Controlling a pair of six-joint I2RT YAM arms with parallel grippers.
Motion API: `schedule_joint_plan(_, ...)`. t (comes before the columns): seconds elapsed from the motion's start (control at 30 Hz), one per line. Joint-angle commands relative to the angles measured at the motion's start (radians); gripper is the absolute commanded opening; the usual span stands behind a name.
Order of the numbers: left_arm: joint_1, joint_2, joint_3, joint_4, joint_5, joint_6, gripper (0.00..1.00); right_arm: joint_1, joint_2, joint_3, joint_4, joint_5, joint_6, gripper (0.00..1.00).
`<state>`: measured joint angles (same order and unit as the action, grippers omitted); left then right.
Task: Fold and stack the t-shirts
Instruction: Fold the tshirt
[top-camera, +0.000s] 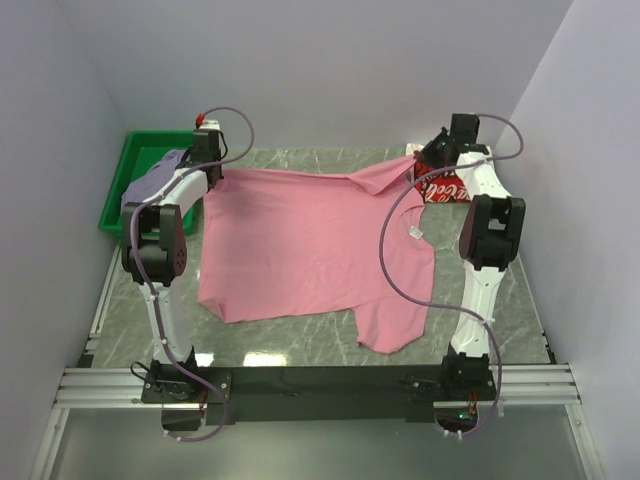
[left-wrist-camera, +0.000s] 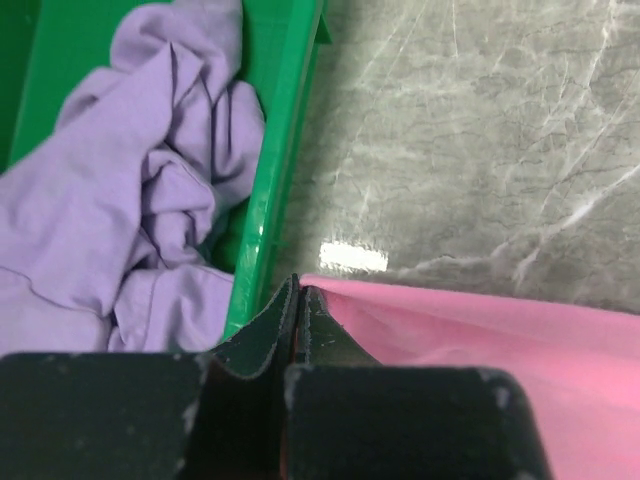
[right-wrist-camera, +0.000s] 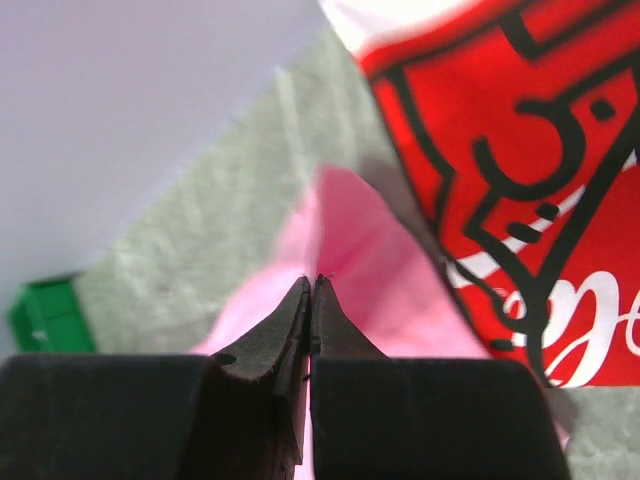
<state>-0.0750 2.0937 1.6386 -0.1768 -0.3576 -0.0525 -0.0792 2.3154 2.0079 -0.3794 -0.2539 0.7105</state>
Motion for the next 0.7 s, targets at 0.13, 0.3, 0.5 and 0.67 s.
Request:
schedule_joint_plan(0.13, 0.015, 0.006, 0.046, 0.079, -0.020, 0.092, 0.01, -0.037, -0.134, -0.021, 0.094, -0.054, 0.081, 0.00)
schedule_joint_plan(0.3, 0.017, -0.038, -0.003, 0.086, -0.032, 0.095, 0.01, -0.037, -0.189, -0.064, 0.082, -0.062, 0.089, 0.00)
schedule_joint_plan(0.5, 0.018, -0.069, -0.028, 0.057, -0.035, 0.103, 0.01, -0.039, -0.301, -0.188, 0.083, -0.019, 0.072, 0.00)
schedule_joint_plan(0.67, 0.017, -0.103, -0.057, 0.028, -0.004, 0.086, 0.01, -0.036, -0.382, -0.291, 0.070, 0.004, 0.053, 0.00)
